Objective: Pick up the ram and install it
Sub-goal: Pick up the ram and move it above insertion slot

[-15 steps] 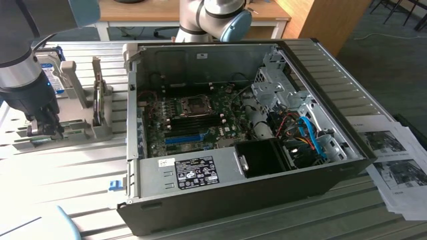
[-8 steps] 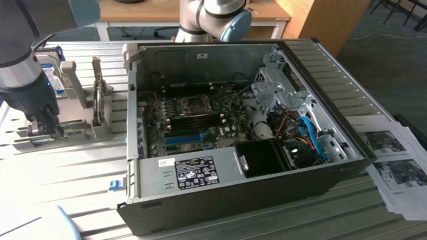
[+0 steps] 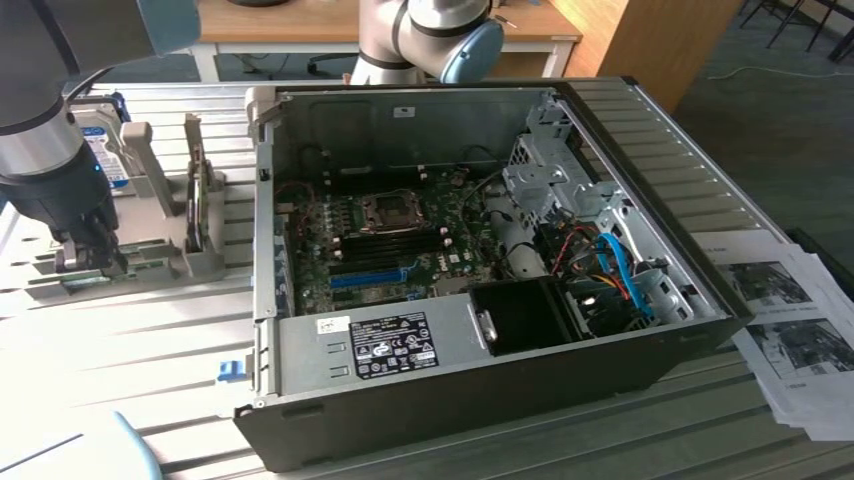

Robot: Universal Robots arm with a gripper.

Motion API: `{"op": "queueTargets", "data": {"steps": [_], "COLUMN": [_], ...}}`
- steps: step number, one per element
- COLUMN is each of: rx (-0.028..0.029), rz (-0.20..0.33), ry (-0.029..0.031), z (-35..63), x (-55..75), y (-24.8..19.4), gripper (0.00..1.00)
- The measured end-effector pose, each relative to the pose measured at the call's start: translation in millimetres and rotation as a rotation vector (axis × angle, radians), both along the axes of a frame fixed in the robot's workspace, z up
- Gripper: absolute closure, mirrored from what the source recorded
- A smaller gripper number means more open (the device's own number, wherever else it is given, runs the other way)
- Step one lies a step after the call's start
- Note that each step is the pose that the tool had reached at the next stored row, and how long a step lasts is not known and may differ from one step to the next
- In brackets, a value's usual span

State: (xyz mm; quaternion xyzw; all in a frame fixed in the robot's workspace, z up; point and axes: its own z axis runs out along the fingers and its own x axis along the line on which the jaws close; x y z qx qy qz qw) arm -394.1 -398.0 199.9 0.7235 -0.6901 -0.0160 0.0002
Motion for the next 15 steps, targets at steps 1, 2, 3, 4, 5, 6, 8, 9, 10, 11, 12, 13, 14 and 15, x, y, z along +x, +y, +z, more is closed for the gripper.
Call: {"op": "queueTargets", "data": {"steps": [1,2,3,4,5,6,8,9,10,11,12,13,14,15], "rx": [0.0000,-0.0001,-0.0002,-0.0001,-0.0001,-0.0001,-0.0001,-0.0001,-0.0001,0.0000,0.0000,-0.0001,-0.0001,-0.0001], "rz": [0.000,0.000,0.000,0.000,0.000,0.000,0.000,0.000,0.000,0.000,0.000,0.000,0.000,0.000], "ry": [-0.0001,0.0001,0.0002,0.0001,0.0001,0.0000,0.0002,0.0001,0.0001,0.0000,0.0001,0.0001,0.0001,0.0001], "z": [0.2,0.6,1.2,1.7,2.2,2.8,4.4,5.2,5.9,6.6,7.6,8.5,9.5,10.4], "x": [0.0,0.0,0.0,0.0,0.0,0.0,0.0,0.0,0.0,0.0,0.0,0.0,0.0,0.1], "y": [0.0,0.0,0.0,0.0,0.0,0.0,0.0,0.0,0.0,0.0,0.0,0.0,0.0,0.0], "gripper": [0.89,0.89,0.89,0.89,0.89,0.89,0.89,0.89,0.89,0.89,0.89,0.89,0.89,0.89]}}
